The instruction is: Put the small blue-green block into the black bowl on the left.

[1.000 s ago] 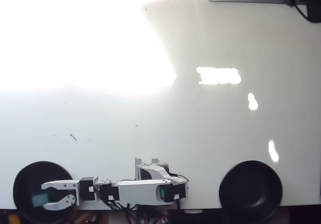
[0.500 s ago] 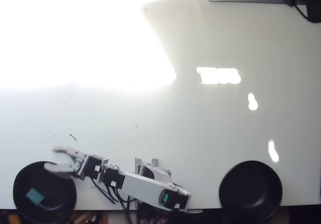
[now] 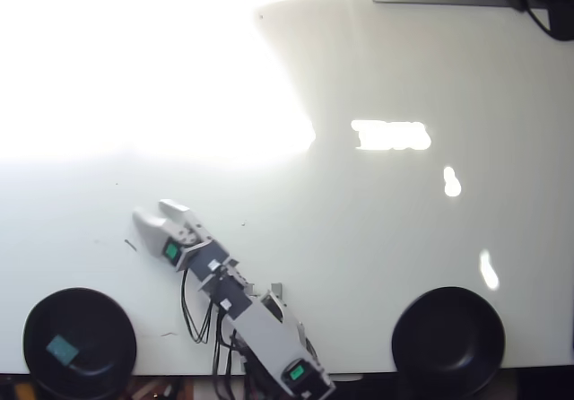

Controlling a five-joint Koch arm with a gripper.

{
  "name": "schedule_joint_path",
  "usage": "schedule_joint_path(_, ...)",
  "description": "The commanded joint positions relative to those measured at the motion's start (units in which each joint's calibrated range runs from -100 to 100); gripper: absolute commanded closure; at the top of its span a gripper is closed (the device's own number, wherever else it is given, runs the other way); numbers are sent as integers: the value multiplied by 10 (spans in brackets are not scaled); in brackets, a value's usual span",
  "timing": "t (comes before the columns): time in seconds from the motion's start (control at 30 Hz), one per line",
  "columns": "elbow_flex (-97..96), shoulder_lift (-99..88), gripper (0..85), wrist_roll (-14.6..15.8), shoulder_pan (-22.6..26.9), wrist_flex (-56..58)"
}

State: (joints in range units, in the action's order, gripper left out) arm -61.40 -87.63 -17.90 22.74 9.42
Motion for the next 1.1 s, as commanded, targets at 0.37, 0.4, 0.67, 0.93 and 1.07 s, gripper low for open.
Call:
schedule_joint_path(0.37,-111,-14,560,122,-182,-15)
schedule_joint_path(0.4,-125,-14,560,127,-190,-18)
schedule_joint_path(0.67,-220,-31,559,167,-230,-57)
schedule_joint_path(0.93,-318,-63,479,176,-242,-100)
schedule_joint_path(1.07,-358,-87,426,193,-242,-112)
